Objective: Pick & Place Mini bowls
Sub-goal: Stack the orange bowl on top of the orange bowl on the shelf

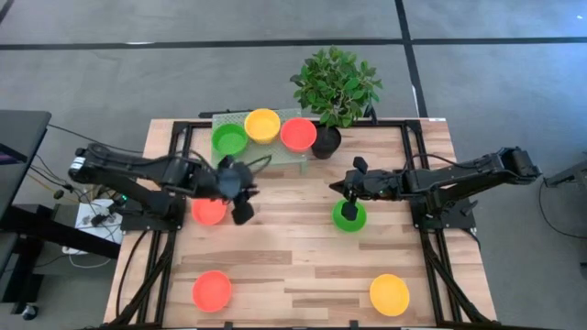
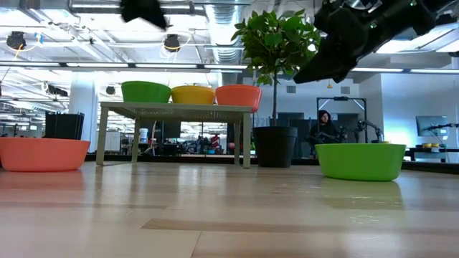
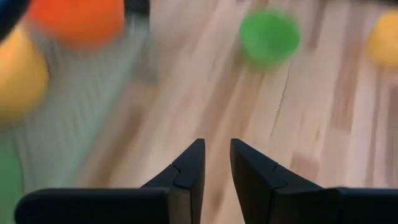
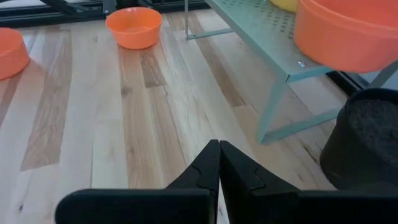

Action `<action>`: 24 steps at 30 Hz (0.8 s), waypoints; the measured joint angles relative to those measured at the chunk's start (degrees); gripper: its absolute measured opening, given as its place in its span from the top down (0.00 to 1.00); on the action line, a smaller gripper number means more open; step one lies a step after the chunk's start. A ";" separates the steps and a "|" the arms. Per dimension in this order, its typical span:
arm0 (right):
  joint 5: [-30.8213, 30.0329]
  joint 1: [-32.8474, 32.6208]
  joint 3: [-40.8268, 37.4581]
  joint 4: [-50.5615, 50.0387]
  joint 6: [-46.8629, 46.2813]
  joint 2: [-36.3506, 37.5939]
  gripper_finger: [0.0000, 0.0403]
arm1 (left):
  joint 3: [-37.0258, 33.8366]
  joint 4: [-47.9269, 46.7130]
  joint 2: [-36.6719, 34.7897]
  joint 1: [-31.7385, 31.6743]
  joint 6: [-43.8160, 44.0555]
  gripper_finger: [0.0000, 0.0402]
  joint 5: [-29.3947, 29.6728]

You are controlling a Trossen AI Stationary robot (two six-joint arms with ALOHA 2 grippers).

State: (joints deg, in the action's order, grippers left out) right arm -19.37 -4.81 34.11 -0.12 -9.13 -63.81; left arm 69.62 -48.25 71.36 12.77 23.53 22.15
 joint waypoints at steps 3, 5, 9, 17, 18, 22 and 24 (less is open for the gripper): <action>0.00 -0.92 0.00 -0.07 0.00 -0.33 0.99 | -2.77 -7.23 0.34 3.60 10.43 0.81 -2.49; 0.00 -1.69 0.05 0.36 0.00 -0.67 0.99 | -5.86 -9.30 0.37 5.92 16.37 0.81 -7.03; 0.01 -2.95 0.04 0.44 0.00 -1.50 0.99 | -12.88 -9.60 0.37 10.44 23.45 0.81 -15.48; -0.07 -2.61 0.00 3.38 0.00 -4.38 0.99 | -24.17 -10.99 0.37 13.91 32.91 0.77 -17.10; -0.07 -2.50 0.00 4.02 0.00 -4.77 0.99 | -25.12 -10.94 0.36 13.87 32.90 0.76 -16.22; -0.05 -2.09 0.00 8.13 0.04 -6.78 0.99 | -27.69 -10.80 0.39 13.84 32.76 0.72 -13.03; 0.00 -1.78 0.00 9.84 1.06 -7.76 0.97 | -28.41 -10.45 0.37 13.84 32.69 0.71 -12.45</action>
State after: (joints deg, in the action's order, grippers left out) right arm -19.38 -6.59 34.11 9.71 -8.06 -71.58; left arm 41.20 -58.70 71.72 26.61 56.22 9.70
